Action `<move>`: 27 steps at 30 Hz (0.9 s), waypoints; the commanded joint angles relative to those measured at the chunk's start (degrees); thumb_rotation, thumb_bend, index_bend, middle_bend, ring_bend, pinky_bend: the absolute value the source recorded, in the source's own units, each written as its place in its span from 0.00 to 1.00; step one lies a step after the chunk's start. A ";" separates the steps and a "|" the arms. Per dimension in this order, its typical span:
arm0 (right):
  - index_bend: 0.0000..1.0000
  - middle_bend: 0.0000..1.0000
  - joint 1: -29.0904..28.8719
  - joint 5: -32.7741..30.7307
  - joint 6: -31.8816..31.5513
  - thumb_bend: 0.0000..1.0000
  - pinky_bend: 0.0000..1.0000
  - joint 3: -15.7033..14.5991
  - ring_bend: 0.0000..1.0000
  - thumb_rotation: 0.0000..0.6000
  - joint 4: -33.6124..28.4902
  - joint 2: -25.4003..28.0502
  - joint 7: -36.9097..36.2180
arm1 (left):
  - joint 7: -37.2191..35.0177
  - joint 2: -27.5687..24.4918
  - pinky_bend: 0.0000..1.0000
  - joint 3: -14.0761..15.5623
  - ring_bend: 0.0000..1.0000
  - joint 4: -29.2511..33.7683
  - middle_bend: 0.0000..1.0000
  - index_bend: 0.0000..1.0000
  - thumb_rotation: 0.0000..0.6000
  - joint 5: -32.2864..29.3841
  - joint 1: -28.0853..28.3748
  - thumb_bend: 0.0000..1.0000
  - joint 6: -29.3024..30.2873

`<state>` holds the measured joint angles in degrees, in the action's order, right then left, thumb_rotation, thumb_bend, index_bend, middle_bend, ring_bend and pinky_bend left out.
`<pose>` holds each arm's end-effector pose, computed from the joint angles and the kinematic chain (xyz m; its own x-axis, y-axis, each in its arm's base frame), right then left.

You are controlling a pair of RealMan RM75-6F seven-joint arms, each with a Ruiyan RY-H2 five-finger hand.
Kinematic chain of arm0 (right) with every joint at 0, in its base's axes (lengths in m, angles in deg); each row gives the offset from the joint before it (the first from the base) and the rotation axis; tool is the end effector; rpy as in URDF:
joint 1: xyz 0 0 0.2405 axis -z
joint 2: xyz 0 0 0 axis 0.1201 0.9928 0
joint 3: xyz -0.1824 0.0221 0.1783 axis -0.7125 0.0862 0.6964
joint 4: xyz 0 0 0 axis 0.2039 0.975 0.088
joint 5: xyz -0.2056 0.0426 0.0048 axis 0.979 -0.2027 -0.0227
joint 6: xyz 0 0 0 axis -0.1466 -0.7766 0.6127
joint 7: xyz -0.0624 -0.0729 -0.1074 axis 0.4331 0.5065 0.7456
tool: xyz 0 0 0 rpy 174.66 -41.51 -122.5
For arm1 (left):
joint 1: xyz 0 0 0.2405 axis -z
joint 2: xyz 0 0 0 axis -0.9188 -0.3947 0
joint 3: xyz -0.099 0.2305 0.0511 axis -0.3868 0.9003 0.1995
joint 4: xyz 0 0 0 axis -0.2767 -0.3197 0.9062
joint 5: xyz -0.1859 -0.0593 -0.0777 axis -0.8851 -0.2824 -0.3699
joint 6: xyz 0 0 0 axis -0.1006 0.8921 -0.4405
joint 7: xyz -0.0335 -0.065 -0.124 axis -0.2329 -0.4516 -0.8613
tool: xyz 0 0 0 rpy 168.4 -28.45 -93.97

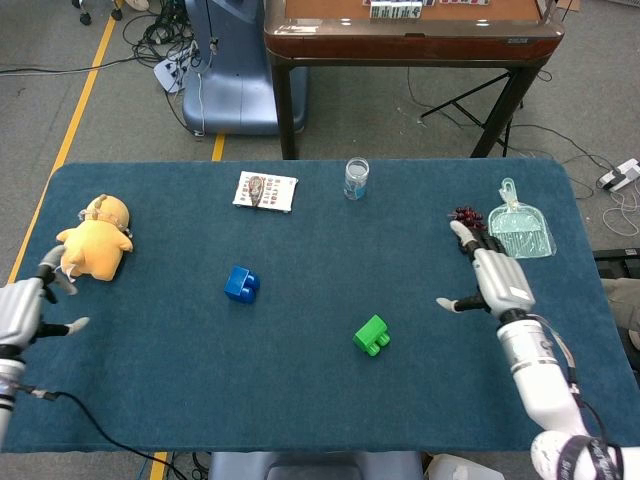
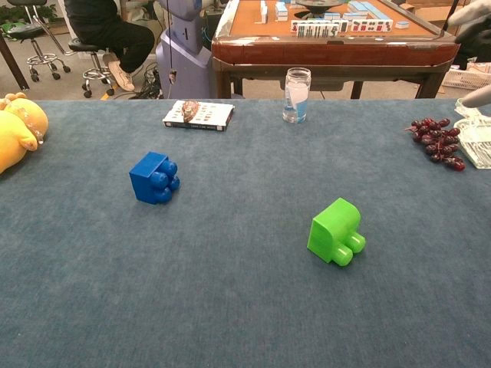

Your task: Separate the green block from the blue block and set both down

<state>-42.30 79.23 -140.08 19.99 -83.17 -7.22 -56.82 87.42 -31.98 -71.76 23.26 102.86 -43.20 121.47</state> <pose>-0.1644 -0.2874 0.1510 0.1079 -0.2702 0.9567 -0.9850 0.1015 0.1398 -0.2658 0.2572 0.2148 0.3567 0.1230 0.9261 0.9069 0.1923 -0.3748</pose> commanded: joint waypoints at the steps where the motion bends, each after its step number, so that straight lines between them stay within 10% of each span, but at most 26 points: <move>1: 0.08 0.09 6.96 8.07 4.62 0.00 0.01 -3.11 0.00 1.00 -0.74 8.59 -8.40 | -3.67 -3.52 0.63 1.35 0.43 -3.14 0.41 0.00 1.00 2.91 -4.63 0.01 3.47; 13: 0.09 0.09 22.80 33.94 -3.86 0.00 0.01 -10.71 0.00 1.00 6.58 17.16 -18.82 | -5.84 -6.49 0.53 6.80 0.31 -5.39 0.35 0.02 1.00 14.41 -16.90 0.01 14.14; 27: 0.10 0.09 28.58 40.67 -9.54 0.00 0.01 -11.78 0.00 1.00 9.77 17.31 -25.53 | -4.49 -5.35 0.53 7.14 0.31 -4.16 0.35 0.09 1.00 17.91 -21.12 0.01 15.45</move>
<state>-13.79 119.76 -149.70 8.25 -73.36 10.17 -82.28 82.85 -37.39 -64.53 19.06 120.79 -64.32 137.00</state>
